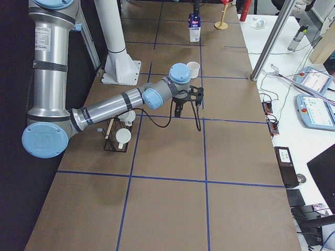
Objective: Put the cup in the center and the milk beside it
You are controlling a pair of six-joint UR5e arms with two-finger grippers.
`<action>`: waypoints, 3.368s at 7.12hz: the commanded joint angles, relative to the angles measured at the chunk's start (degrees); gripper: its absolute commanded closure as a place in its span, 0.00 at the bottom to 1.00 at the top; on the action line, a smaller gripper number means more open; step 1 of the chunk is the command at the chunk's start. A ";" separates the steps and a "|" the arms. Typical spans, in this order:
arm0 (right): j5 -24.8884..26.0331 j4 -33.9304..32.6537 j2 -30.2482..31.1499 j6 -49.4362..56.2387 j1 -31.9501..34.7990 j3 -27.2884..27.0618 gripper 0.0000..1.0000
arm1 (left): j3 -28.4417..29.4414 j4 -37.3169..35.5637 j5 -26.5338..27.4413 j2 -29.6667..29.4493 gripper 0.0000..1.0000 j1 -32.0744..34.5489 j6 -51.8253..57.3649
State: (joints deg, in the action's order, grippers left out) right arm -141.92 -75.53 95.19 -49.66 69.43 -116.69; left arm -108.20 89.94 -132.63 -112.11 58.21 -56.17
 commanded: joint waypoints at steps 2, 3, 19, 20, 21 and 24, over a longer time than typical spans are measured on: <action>0.07 0.03 -0.09 0.00 -0.09 0.05 0.00 | 7.97 -1.26 1.92 -14.07 1.00 -6.25 -8.69; 0.07 0.03 -0.09 0.00 -0.09 0.06 0.00 | 11.40 -1.26 6.20 -17.85 1.00 -8.79 -8.95; 0.33 0.39 0.26 0.09 -0.18 0.23 0.00 | -14.46 -19.69 9.24 -5.89 0.00 -2.86 10.83; 0.33 0.39 0.70 0.09 0.00 0.14 0.00 | -17.45 -19.37 7.14 2.60 0.00 0.99 18.74; 0.24 0.21 1.22 1.05 0.96 0.32 0.00 | -17.74 -19.37 5.38 8.42 0.00 5.64 28.65; -0.11 -0.76 2.54 9.29 7.11 1.37 0.00 | -12.16 -19.10 3.01 21.21 0.00 21.55 56.89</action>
State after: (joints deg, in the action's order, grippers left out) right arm -141.93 -76.02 96.92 -43.83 74.47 -115.88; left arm -123.57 70.83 -128.05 -94.84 73.22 -9.66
